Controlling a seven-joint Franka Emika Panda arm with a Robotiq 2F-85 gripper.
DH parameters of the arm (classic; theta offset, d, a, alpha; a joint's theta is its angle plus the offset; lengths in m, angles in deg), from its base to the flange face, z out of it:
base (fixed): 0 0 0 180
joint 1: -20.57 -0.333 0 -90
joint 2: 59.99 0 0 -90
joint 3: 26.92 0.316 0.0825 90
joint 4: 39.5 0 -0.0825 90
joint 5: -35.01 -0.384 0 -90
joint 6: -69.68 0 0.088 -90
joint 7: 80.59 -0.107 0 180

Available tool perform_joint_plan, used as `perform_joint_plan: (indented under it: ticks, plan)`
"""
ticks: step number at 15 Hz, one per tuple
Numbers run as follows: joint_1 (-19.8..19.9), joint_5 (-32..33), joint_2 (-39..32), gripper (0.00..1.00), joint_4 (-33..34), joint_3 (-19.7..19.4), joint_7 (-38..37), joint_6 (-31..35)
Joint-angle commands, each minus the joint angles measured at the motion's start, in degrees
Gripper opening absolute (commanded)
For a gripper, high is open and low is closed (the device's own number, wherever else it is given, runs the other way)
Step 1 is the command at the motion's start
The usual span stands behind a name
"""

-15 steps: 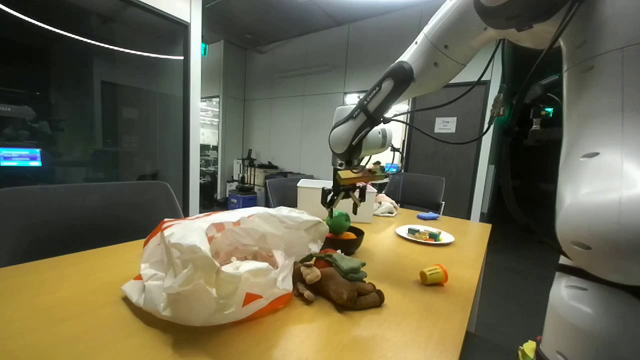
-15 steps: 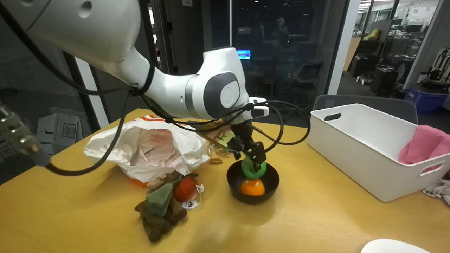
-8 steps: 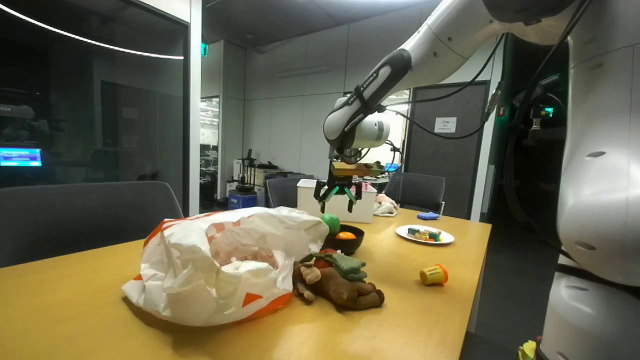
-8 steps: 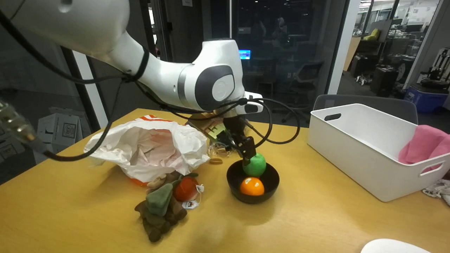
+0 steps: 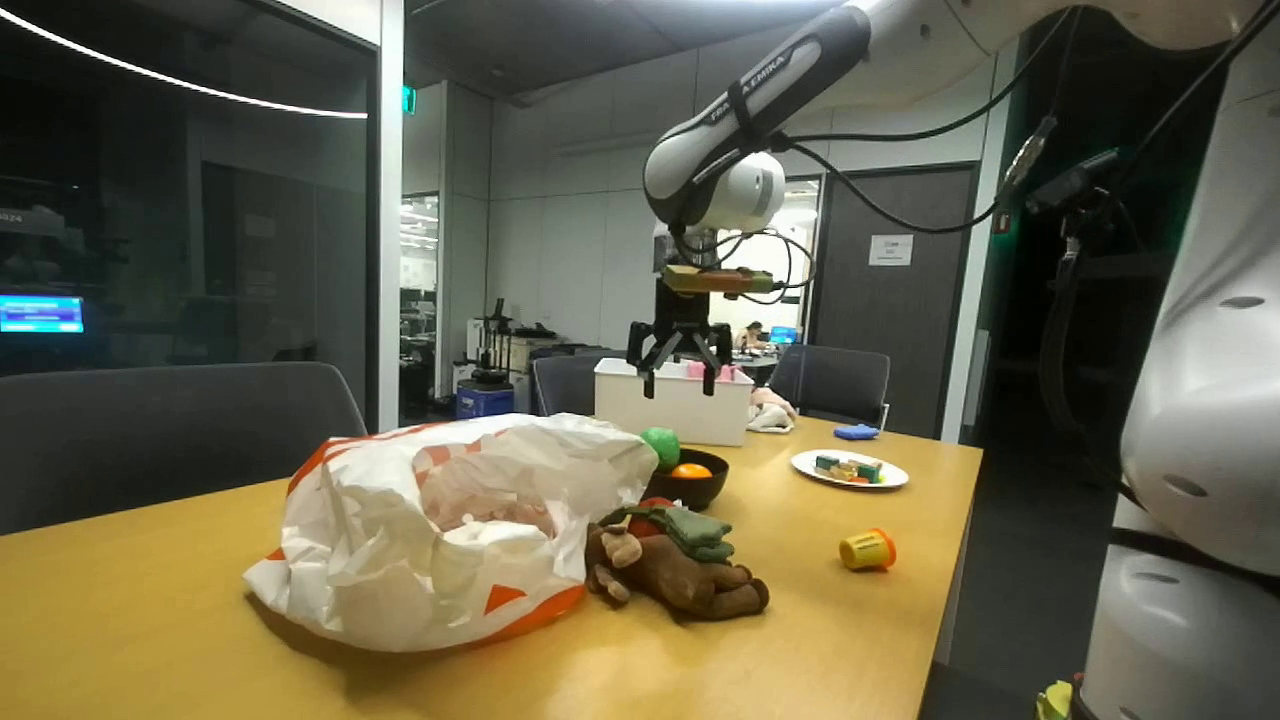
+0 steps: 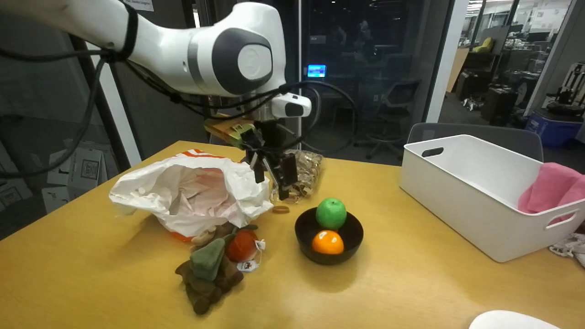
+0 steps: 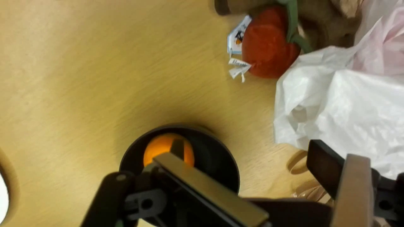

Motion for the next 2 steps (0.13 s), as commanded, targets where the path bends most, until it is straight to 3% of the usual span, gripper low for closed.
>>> perform_joint_plan:
  ticks: [1, 2]
  plan:
    - [-0.9, -3.1, 4.0, 1.0, -0.6, 0.9, 1.8, -5.7]
    - [-0.3, -0.9, 1.6, 1.0, 0.1, 0.9, 0.2, -3.6]
